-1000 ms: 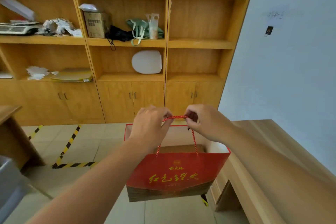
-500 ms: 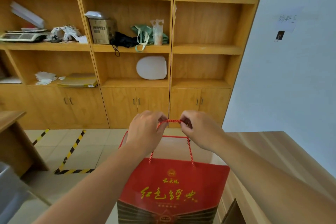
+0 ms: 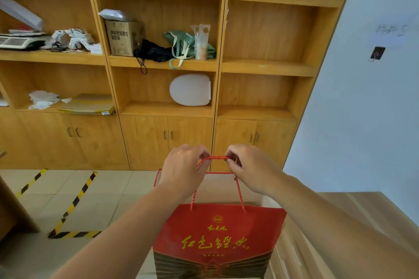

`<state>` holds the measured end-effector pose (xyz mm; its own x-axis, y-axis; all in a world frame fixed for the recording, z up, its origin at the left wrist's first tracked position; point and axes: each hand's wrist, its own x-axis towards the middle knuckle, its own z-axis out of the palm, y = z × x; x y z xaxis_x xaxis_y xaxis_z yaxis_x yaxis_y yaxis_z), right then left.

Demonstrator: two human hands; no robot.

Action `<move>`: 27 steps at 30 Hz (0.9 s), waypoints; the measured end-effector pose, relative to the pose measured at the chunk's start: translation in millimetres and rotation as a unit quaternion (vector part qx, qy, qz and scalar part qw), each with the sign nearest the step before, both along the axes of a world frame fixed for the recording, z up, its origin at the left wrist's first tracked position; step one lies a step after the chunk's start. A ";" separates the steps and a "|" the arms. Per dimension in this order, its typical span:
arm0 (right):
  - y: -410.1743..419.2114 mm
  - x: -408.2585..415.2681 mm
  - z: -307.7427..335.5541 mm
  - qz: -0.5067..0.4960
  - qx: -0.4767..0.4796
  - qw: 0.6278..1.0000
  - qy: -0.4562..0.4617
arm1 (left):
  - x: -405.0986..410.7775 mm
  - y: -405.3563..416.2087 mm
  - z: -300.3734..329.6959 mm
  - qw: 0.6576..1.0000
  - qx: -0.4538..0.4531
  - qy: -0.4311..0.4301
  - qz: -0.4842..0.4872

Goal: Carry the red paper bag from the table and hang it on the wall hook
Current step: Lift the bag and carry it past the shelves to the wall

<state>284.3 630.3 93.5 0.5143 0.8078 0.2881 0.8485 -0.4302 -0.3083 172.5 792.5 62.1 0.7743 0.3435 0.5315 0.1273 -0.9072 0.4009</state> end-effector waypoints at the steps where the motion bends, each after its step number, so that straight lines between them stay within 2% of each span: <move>1: 10.9 12.0 -0.2 -0.002 -0.004 1.000 0.000 | 11.8 11.8 0.7 1.000 0.003 0.001 -0.005; 15: 141.9 181.9 0.7 -0.024 0.019 1.000 0.000 | 187.4 143.9 6.6 0.999 0.016 -0.022 -0.023; 27: 233.8 352.5 1.7 -0.017 -0.006 1.000 0.006 | 354.3 234.8 12.9 0.999 0.037 0.028 -0.024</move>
<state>636.8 864.1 95.2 0.5456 0.7926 0.2720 0.8290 -0.4632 -0.3133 526.7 1027.3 75.0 0.8187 0.2666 0.5086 0.1032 -0.9396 0.3264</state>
